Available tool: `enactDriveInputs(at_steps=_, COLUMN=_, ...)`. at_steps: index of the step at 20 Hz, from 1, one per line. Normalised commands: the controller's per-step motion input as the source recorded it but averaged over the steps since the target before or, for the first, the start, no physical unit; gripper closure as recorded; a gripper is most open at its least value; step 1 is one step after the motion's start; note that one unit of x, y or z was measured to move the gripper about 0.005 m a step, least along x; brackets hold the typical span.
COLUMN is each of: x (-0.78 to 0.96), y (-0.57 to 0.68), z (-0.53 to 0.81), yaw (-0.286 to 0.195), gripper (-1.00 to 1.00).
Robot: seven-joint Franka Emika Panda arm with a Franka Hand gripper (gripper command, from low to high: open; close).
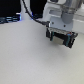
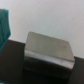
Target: Open the kcup holder, insert the kcup into the holder, and close the kcup holder
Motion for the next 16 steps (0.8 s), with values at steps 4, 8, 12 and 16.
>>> enactDriveInputs(at_steps=4, x=-0.20, y=0.20, z=-0.13, yaw=0.208, gripper=-1.00)
enactDriveInputs(at_steps=8, x=-0.33, y=0.30, z=-0.11, yaw=0.168, gripper=-1.00)
enactDriveInputs(at_steps=12, x=-0.34, y=0.46, z=-0.03, yaw=0.115, gripper=-1.00)
enactDriveInputs(at_steps=16, x=-0.35, y=0.57, z=0.01, yaw=0.091, gripper=-1.00)
